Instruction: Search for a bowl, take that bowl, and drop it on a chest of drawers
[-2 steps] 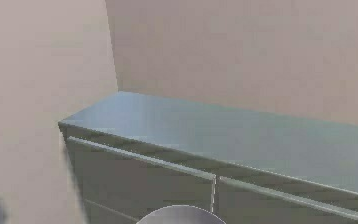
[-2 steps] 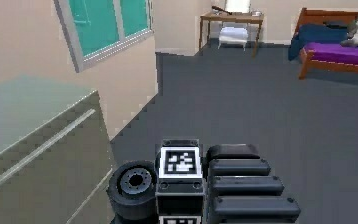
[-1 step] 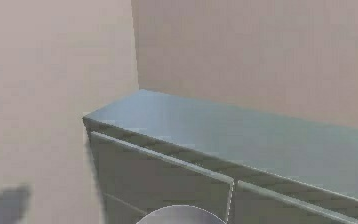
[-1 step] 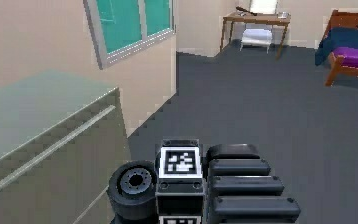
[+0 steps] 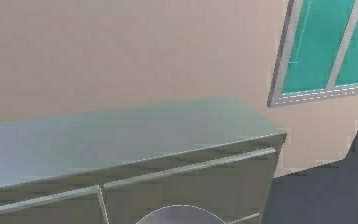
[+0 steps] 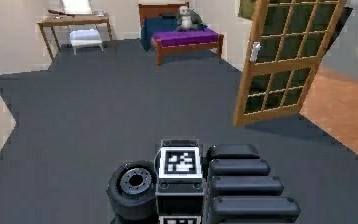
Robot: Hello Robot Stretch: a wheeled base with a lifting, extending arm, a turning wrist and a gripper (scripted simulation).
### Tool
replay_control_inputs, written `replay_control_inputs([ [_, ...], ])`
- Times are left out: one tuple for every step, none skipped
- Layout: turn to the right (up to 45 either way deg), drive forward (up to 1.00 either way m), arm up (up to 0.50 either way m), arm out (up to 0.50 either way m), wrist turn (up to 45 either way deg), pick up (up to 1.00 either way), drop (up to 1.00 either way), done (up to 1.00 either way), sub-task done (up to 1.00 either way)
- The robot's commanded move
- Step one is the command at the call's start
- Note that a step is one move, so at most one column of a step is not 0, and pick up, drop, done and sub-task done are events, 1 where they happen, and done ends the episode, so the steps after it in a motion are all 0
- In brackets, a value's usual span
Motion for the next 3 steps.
replay_control_inputs([
  [12.0, 0.00, 0.00, 0.00, 0.0, 0.00, 0.00, 0.00, 0.00],
  [-45.0, 0.00, 0.00, 0.00, 0.0, 0.00, 0.00, 0.00, 0.00],
  [-12.0, 0.00, 0.00, 0.00, 0.0, 0.00, 0.00, 0.00, 0.00],
])
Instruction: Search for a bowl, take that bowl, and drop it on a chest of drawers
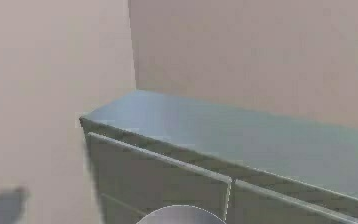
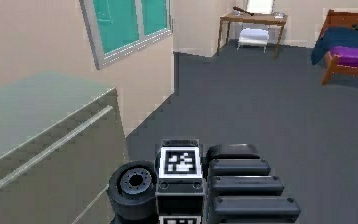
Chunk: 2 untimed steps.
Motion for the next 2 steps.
replay_control_inputs([
  [45.0, 0.00, 0.00, 0.00, 0.0, 0.00, 0.00, 0.00, 0.00],
  [-9.0, 0.00, 0.00, 0.00, 0.0, 0.00, 0.00, 0.00, 0.00],
])
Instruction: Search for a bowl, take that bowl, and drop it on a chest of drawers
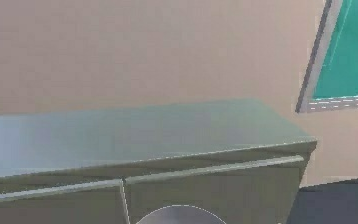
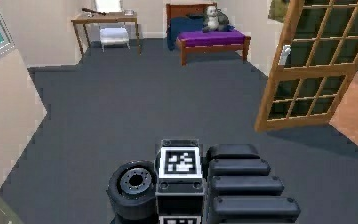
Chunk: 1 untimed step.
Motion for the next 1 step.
replay_control_inputs([
  [0.0, 0.35, 0.00, 0.00, 0.0, 0.00, 0.00, 0.00, 0.00],
])
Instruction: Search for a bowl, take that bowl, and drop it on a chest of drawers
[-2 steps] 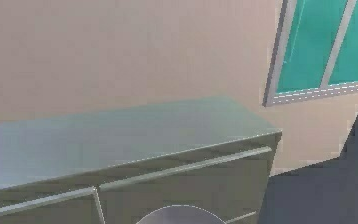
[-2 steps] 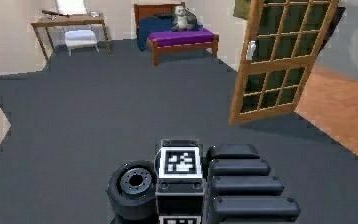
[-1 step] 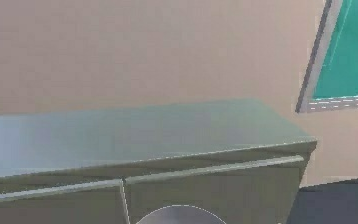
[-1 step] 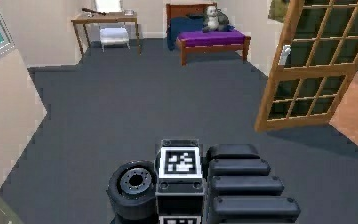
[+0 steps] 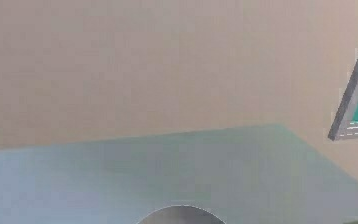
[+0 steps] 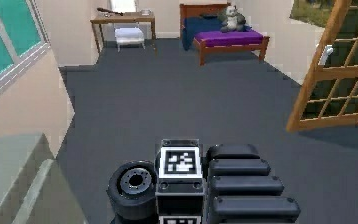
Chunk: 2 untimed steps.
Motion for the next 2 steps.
replay_control_inputs([
  [-15.0, 0.00, 0.00, 0.00, 0.0, 0.00, 0.00, 0.00, 0.00],
  [3.0, 0.00, 0.00, 0.00, 0.0, 0.00, 0.00, 0.00, 0.00],
])
